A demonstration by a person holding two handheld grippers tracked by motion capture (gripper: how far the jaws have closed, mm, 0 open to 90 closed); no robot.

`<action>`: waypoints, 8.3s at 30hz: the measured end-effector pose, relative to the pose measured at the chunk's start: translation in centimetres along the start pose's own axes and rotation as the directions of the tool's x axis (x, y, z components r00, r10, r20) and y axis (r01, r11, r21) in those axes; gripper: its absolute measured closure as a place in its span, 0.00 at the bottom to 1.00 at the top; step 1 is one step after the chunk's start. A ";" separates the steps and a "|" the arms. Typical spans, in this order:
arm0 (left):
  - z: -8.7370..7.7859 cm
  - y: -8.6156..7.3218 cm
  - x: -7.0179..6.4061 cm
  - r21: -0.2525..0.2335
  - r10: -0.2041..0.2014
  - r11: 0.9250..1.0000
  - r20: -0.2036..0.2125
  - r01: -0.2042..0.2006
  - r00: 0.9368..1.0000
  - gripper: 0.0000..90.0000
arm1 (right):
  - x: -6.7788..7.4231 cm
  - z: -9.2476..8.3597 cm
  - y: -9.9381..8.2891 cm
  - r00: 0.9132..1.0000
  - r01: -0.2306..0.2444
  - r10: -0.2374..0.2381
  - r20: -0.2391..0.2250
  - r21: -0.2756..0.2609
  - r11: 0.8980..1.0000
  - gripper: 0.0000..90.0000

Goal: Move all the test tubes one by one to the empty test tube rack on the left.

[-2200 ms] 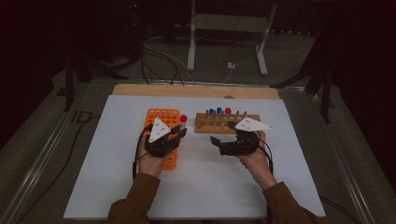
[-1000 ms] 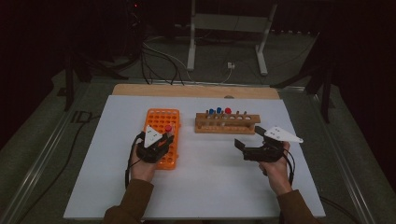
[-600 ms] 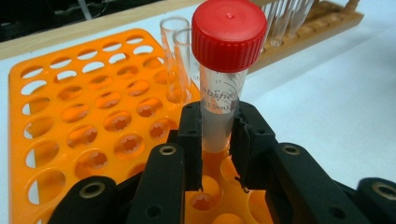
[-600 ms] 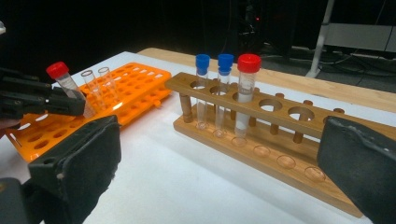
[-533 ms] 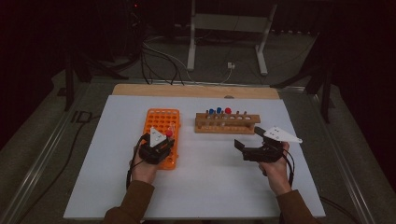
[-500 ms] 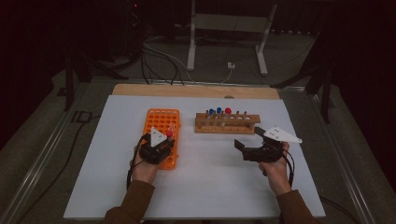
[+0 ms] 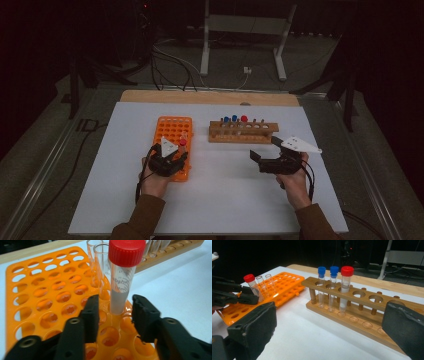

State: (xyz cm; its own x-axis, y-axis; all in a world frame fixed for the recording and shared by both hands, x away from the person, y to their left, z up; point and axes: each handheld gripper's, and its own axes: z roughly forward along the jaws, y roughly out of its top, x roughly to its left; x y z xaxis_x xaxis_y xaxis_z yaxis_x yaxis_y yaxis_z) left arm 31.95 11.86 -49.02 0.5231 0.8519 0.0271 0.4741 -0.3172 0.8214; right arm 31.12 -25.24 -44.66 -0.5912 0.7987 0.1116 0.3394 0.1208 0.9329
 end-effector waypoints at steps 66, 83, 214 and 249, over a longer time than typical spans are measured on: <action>-4.0 -0.6 1.9 -0.177 -0.176 0.967 0.061 0.184 0.983 0.01 | -2.5 11.4 2.0 0.992 -0.007 -0.008 0.128 0.115 0.993 0.83; -3.9 -0.6 1.9 -0.175 -0.175 0.967 0.061 0.183 0.983 0.01 | -1.9 8.9 3.6 0.992 0.005 -0.007 0.124 0.015 1.000 0.84; -3.1 0.9 -1.3 -0.278 0.033 0.960 0.046 -0.019 0.998 0.84 | 1.9 1.2 1.4 0.999 0.042 -0.042 -0.030 0.023 0.999 0.00; -2.9 -1.1 -1.0 -0.265 0.002 0.964 0.031 0.006 1.000 0.84 | 1.8 1.2 0.8 0.999 0.036 -0.035 -0.036 0.029 0.999 0.00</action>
State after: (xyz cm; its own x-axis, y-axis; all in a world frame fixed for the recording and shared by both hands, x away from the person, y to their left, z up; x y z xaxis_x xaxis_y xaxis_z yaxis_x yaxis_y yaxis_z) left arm 28.89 12.60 -48.24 0.5460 0.8377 0.0109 0.2724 -0.1898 0.9433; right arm 31.18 -23.03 -44.14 -0.6288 0.7722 0.0913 0.3391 0.1666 0.9259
